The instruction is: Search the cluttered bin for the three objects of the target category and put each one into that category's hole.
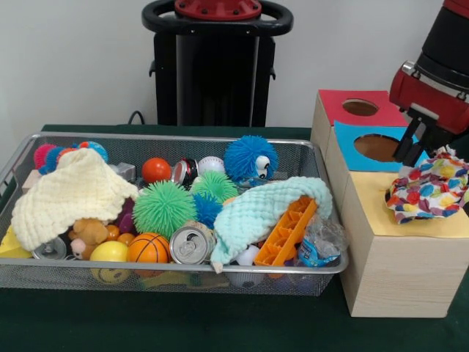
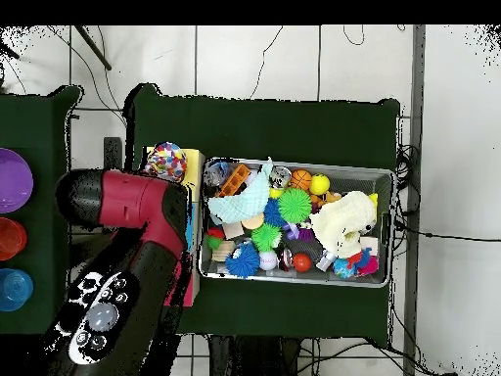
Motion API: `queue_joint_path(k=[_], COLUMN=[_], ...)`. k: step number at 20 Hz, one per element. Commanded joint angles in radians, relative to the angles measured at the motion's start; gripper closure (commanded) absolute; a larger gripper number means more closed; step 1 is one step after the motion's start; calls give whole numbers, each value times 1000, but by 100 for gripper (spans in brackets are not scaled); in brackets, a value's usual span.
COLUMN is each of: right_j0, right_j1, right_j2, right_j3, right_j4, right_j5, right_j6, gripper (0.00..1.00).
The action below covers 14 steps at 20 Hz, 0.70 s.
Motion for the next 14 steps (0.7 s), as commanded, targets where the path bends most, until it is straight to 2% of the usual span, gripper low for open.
queue_joint_path(k=[1,14], right_j0=[-18,-19], right_j1=[42,49], right_j2=[29,28], right_j3=[-18,-36], right_j4=[12,12], right_j5=[116,127], right_j6=[320,331], gripper=[100,100])
